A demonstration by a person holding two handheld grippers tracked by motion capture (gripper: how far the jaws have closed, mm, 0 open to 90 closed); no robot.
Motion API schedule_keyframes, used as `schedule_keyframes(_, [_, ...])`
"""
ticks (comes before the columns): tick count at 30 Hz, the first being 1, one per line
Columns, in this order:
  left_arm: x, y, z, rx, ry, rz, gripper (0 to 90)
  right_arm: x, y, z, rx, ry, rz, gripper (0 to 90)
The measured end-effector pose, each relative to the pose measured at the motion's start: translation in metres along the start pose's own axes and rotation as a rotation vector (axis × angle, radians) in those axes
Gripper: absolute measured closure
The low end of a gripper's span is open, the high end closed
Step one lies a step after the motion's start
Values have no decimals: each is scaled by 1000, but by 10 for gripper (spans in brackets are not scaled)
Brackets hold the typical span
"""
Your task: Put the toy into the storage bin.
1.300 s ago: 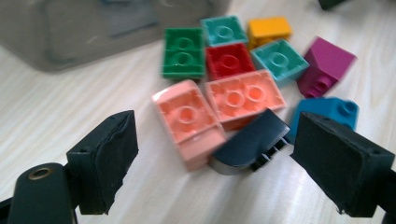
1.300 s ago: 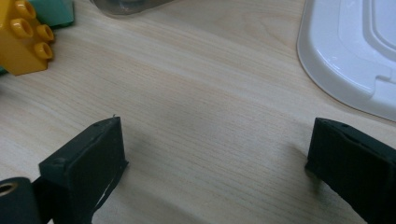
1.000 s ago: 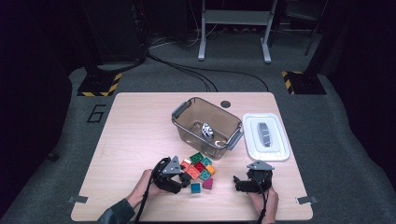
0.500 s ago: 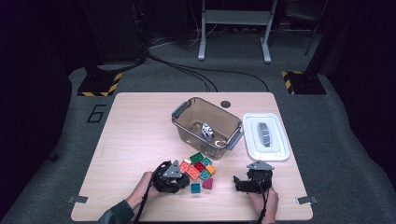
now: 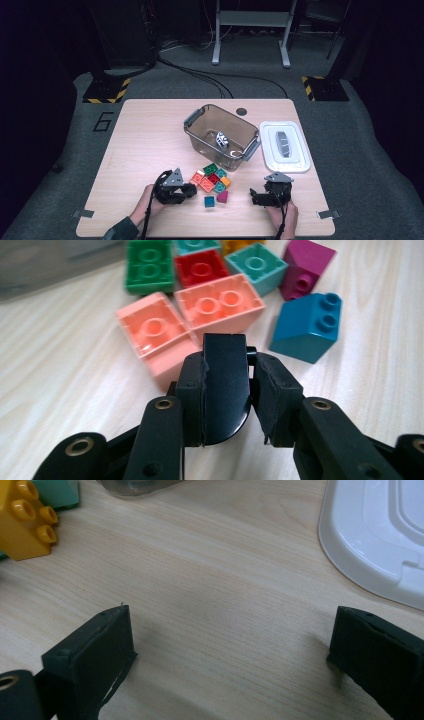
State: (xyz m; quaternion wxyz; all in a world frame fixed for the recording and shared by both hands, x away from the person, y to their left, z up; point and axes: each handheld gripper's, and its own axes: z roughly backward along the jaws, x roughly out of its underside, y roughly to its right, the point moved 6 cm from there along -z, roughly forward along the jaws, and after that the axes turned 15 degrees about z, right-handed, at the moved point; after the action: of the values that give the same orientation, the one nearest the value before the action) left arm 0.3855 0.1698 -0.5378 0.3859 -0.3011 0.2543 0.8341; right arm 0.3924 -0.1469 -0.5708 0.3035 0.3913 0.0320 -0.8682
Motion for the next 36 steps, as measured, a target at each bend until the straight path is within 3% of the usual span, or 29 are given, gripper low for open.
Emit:
schedule_keyframes(7, [-4,-17,16,-29,41,61,670,0,0,0,2,0,-1,29])
schedule_keyframes(26, [-16,-38,33,-47,70,119,669,0,0,0,2,-3,7,28])
schedule_keyframes(36, [-29,-57,46,-57,79,153,669,0,1,0,1,-3,6,28])
